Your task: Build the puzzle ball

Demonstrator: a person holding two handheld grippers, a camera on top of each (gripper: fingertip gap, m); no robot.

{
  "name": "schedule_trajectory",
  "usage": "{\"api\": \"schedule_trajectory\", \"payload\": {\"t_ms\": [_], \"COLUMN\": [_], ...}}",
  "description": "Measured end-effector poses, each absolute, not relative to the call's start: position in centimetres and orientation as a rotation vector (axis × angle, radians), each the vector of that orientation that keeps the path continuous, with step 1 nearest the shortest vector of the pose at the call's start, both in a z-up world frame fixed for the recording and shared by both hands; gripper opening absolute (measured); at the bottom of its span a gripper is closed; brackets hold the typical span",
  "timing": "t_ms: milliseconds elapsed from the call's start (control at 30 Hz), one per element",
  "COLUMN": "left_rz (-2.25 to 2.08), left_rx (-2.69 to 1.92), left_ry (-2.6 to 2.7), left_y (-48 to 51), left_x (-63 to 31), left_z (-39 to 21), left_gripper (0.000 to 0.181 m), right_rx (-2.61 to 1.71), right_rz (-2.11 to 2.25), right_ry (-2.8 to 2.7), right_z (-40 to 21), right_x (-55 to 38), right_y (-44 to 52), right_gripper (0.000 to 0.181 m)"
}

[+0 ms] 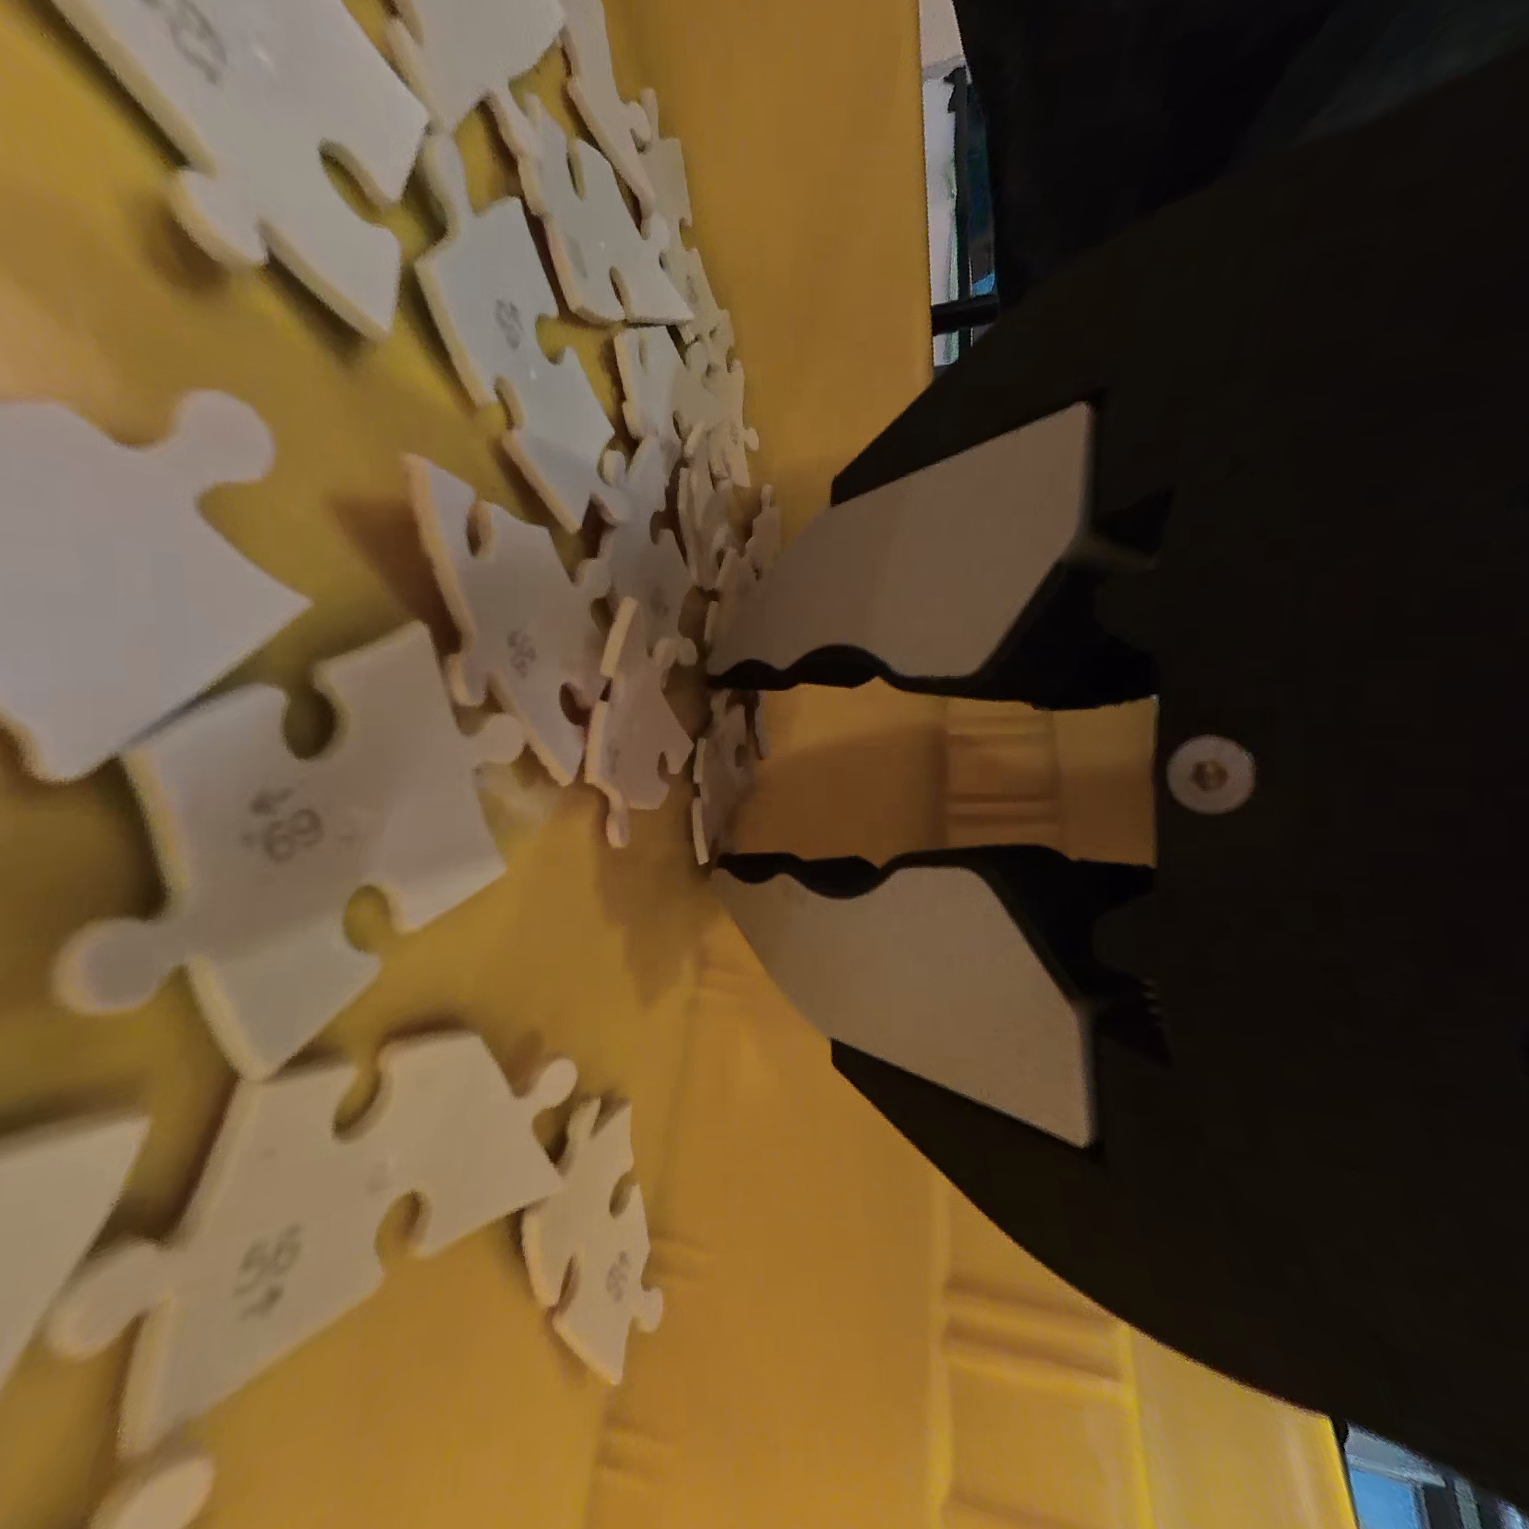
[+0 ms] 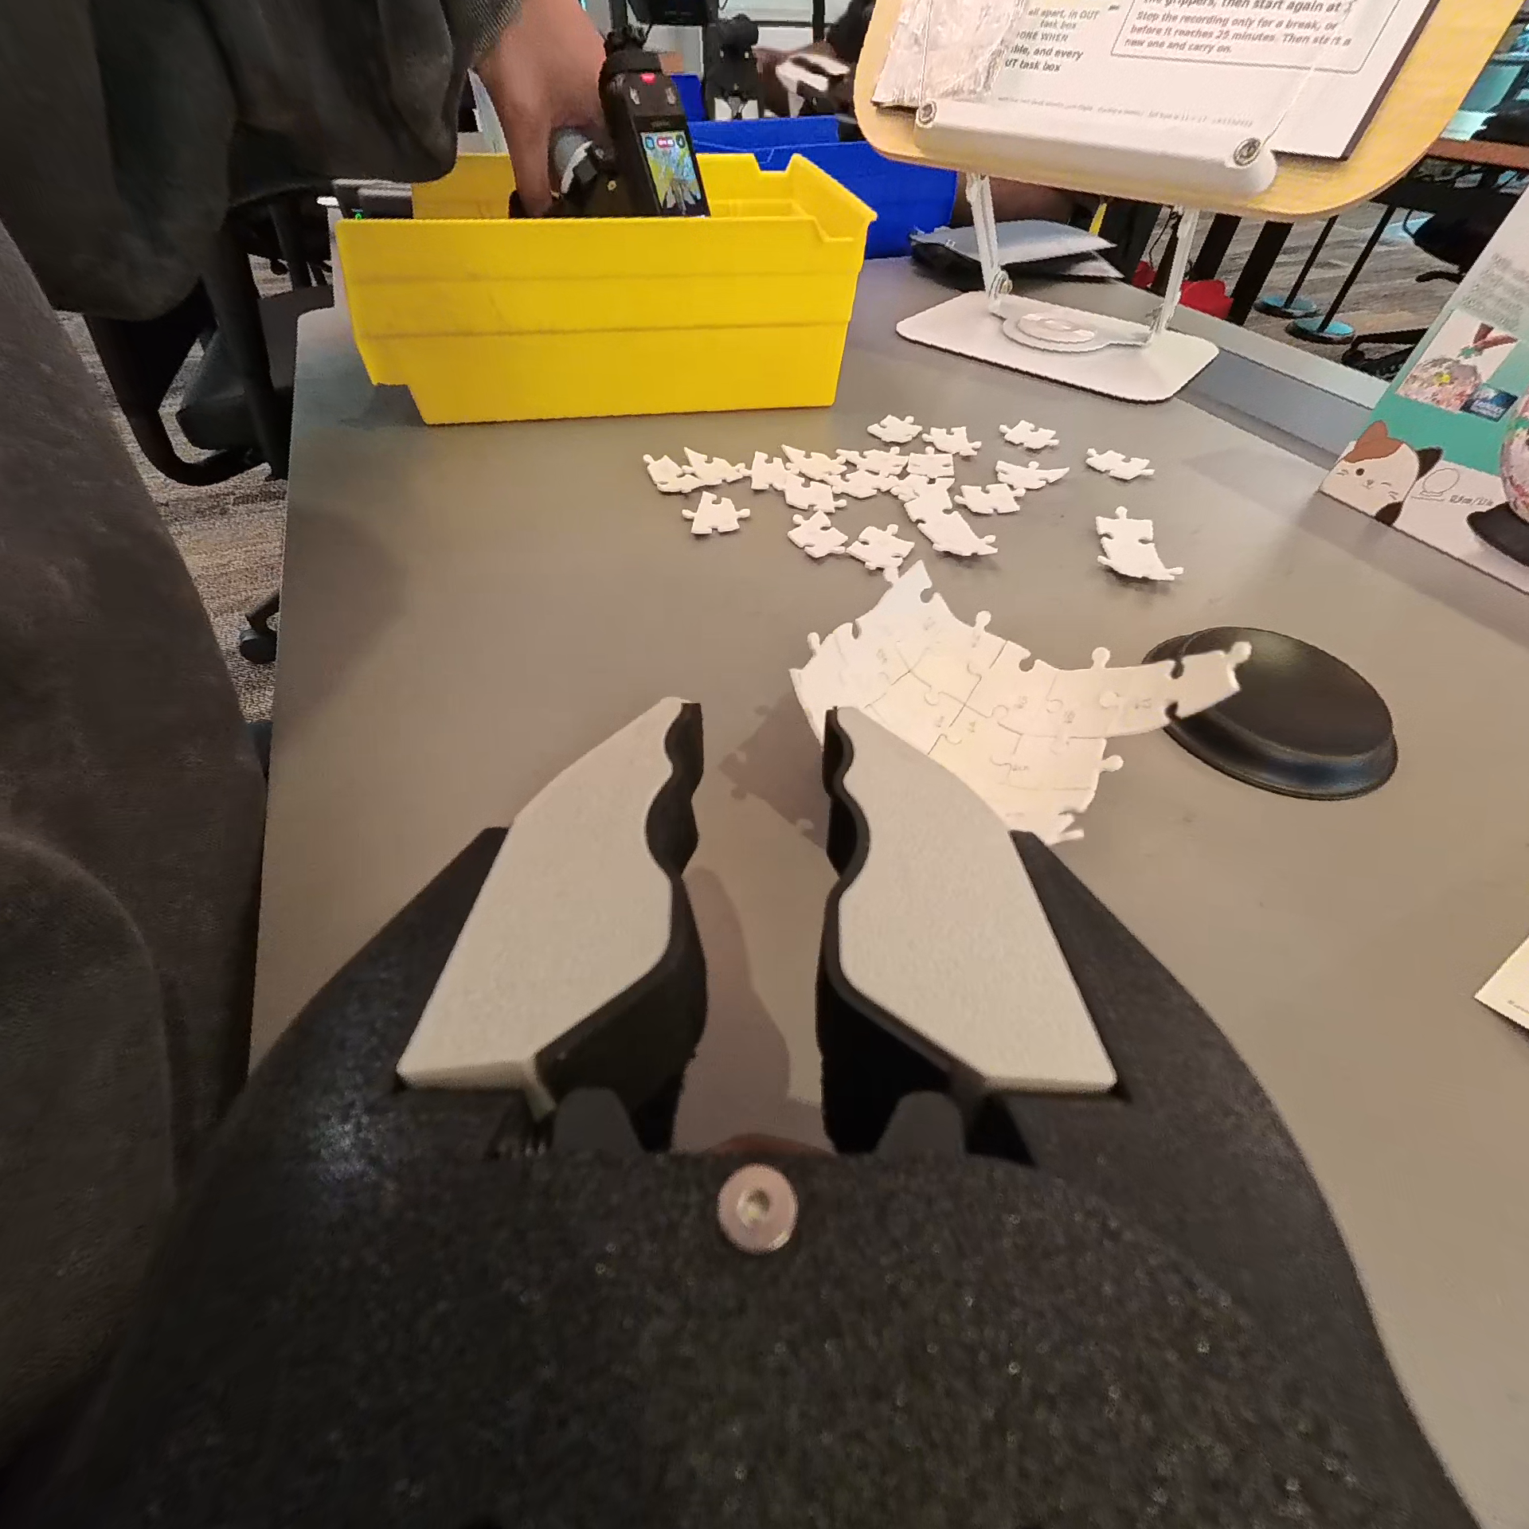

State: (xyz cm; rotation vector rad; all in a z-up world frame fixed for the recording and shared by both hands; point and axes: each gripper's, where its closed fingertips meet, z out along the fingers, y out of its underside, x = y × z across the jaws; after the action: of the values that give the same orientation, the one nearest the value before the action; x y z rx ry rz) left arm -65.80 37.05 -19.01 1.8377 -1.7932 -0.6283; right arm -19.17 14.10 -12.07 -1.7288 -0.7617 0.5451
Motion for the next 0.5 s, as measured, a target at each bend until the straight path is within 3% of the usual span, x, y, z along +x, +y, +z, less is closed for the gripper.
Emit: {"api": "schedule_trajectory", "payload": {"t_ms": [267, 500], "left_rz": [-0.588, -0.48], "left_rx": [1.964, 2.342], "left_ry": [-1.857, -1.984], "left_y": [37.5, 38.2], "left_x": [-64.1, -59.3], "left_z": [-17.8, -11.5], "left_gripper": [0.037, 0.037], "right_rx": [-1.728, -1.713], "right_rz": [0.541, 0.564], "right_ry": [-0.764, -0.727], "right_z": [-12.1, -11.4], "right_x": [-19.2, -19.2], "right_y": [14.1, 14.5], "right_gripper": [0.027, 0.027]}}
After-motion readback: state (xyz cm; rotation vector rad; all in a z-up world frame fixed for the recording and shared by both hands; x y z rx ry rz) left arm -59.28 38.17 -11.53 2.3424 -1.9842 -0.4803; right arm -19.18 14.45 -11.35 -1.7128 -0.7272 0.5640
